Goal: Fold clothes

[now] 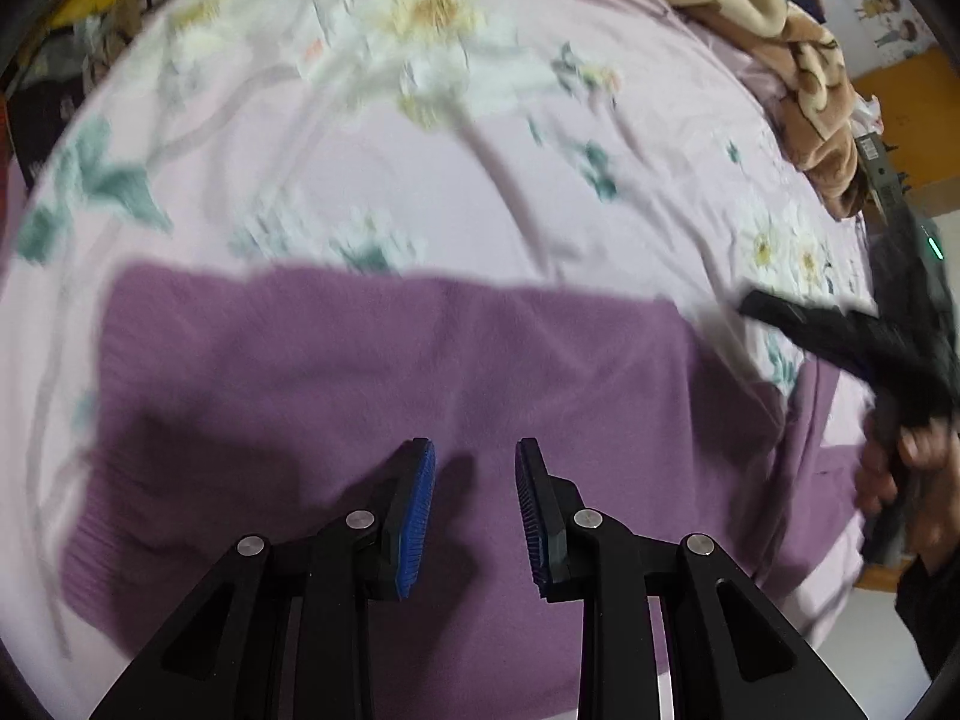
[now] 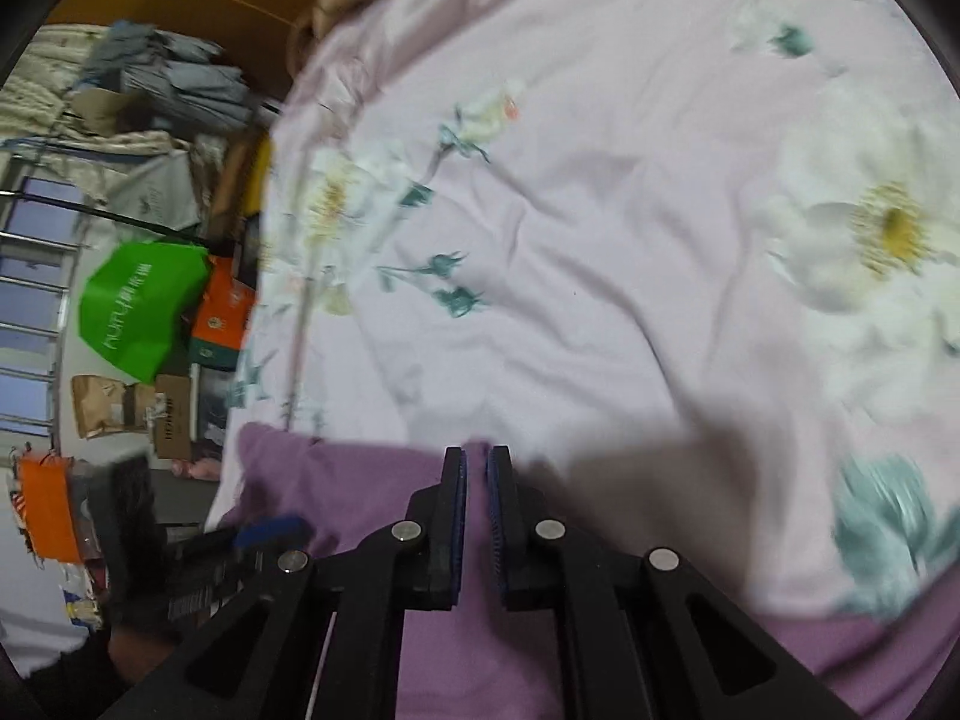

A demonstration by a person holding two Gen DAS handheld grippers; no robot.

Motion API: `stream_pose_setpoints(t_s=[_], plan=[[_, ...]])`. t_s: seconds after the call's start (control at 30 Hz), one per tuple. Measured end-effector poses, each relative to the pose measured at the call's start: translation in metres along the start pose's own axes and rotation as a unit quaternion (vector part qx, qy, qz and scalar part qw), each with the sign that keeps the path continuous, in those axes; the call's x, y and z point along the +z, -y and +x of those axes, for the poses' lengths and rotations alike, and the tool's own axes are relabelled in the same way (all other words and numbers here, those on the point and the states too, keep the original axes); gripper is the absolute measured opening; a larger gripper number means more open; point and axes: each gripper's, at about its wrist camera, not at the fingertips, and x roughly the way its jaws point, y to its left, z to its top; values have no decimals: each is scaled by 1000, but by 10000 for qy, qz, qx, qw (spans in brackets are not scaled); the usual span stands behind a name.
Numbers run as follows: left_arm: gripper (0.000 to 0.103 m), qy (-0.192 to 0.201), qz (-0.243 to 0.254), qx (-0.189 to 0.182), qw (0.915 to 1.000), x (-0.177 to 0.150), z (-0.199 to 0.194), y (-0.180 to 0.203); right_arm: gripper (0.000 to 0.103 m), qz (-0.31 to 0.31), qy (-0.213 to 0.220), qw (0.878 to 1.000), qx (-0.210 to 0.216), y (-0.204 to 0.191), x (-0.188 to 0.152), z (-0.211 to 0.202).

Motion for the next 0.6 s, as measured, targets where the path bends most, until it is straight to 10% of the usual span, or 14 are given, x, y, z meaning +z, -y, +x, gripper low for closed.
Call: stream_pose_setpoints(t_s=[0.23,0.6], plan=[[31,-235,-269,385,9986,6,11,-39,9,462,-444,9976,-276,23,-83,-10],[34,-285,588,-130,9978,10,29,80,17,997,96,9940,-447,45,-106,-57]])
